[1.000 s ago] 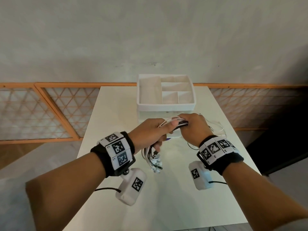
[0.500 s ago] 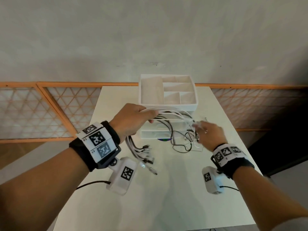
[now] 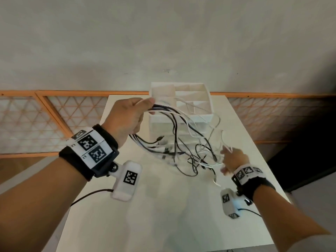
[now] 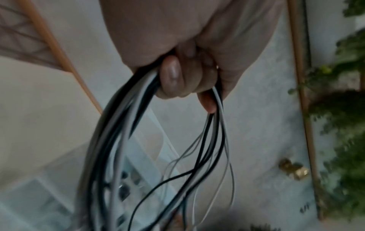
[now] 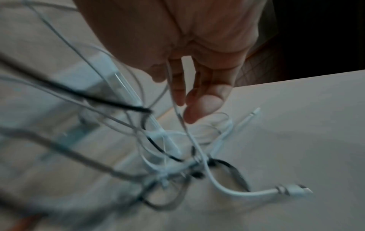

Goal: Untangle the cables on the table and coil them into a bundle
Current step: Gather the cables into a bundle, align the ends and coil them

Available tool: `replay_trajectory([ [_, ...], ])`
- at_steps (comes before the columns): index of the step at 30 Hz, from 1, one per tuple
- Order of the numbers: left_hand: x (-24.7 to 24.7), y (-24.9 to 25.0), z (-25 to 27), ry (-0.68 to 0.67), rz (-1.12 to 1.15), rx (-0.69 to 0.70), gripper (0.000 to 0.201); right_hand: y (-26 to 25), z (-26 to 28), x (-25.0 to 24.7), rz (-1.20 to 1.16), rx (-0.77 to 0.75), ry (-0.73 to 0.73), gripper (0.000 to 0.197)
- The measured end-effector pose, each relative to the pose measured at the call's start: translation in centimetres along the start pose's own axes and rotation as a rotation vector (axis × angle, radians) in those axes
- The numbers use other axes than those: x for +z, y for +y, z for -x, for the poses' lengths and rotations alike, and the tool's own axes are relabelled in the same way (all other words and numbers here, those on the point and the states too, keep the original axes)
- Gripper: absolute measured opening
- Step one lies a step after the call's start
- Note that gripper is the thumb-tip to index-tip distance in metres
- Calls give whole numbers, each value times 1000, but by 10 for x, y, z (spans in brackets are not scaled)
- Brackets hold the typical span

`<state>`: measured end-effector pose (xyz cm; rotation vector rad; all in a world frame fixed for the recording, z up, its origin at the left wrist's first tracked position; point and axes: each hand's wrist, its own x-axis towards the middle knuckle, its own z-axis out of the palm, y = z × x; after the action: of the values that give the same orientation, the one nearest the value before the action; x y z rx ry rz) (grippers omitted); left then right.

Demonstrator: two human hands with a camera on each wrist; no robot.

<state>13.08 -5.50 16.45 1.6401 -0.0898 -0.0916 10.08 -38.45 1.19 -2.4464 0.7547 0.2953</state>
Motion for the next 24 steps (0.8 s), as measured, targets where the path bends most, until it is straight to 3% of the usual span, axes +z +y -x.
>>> replay_trajectory([
  [3, 4, -13, 2, -25, -331, -14, 42, -36, 13, -50, -846, -106, 122, 31],
  [5, 6, -21, 5, -27, -514, -51, 40, -61, 32, -88, -1146, -272, 265, 27],
  [7, 6, -27, 6, 18, -574, -95, 38, -73, 43, -112, -1295, -361, 322, 28],
  [11, -3, -27, 4, 157, -463, -119, 35, -58, 38, -99, -977, -237, 410, 20],
  [13, -10, -23, 0, 225, -337, -94, 39, -40, 27, -82, -799, -92, 391, 24],
  [15, -15, -18, -2, 260, -199, -57, 44, -19, 15, -64, -427, 36, 344, 29],
  [17, -17, -12, -1, 241, -89, -14, 45, 1, 6, -43, -153, 52, 239, 31],
  [19, -17, -9, 1, 189, -75, 22, 51, 6, 4, -29, -297, 7, 190, 29],
  [22, -13, -11, 5, 107, -254, 32, 56, -15, 21, -39, -938, -59, 204, 24],
  [24, -9, -17, 6, 49, -416, 15, 49, -37, 33, -59, -1106, -207, 234, 21],
])
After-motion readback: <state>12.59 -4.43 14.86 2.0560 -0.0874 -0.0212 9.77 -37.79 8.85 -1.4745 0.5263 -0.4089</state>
